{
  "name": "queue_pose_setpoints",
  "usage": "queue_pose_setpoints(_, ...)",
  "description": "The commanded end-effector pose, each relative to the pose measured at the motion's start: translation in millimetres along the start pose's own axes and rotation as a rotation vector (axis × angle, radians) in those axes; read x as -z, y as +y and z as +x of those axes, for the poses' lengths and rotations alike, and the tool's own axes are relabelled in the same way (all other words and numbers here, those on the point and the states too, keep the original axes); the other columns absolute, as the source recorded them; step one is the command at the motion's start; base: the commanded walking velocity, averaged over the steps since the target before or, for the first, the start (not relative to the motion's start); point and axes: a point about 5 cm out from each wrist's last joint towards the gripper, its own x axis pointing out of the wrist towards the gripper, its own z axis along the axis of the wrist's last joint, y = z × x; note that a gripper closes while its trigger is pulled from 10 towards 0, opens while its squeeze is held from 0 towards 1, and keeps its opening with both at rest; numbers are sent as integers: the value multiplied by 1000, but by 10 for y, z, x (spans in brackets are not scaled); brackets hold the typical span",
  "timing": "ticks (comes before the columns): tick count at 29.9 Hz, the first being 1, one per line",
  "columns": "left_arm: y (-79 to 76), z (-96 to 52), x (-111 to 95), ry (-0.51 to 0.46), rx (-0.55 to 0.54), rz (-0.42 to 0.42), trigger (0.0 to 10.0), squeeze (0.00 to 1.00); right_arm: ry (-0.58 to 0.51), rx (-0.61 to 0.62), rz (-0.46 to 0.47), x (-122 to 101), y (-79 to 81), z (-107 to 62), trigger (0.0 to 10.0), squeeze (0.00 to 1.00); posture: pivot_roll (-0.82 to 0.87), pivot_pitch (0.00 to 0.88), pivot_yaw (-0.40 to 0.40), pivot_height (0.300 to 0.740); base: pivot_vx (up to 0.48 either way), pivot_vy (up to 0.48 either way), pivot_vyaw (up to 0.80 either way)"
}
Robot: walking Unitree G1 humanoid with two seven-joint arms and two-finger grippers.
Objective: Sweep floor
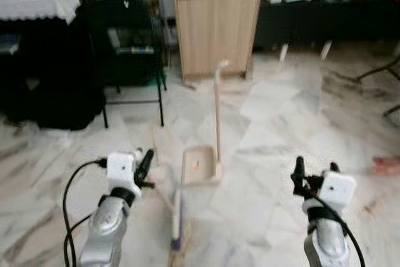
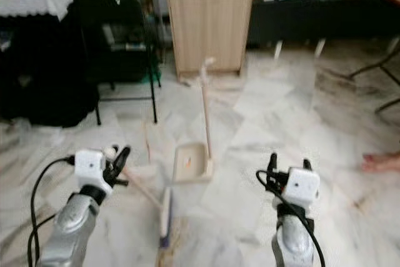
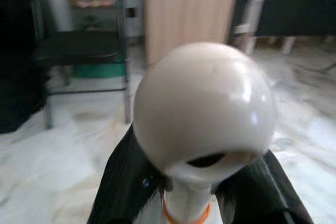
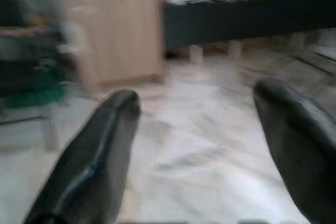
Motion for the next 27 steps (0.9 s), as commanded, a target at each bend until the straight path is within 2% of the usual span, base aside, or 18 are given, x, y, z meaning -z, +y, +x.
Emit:
queue_pose_setpoints(1,50,30,-112,-47,-18,31,10000,0,-9,-11,-13,-23,-2,8,10000,0,-37,0,34,740,0,0,456)
queue_pose_setpoints(3,52,30,-107,-44,-20,30,10000,0,-6,-7,-4,-20,-5,9,10000,0,-37,0,34,740,0,0,0)
queue_pose_setpoints(8,46,30,-105,-43,-19,31,10000,0,-7,-9,-10,-22,-13,12,10000,0,-40,0,32,740,0,370,0)
queue_pose_setpoints(24,8,18,-107,-55,8,42,10000,0,-8,-15,5,-24,-13,24,10000,0,-44,0,29,740,0,0,0)
queue_pose_setpoints(27,-6,25,-107,-57,15,41,10000,0,-10,-15,7,-28,-16,27,10000,0,-46,0,29,740,315,0,0)
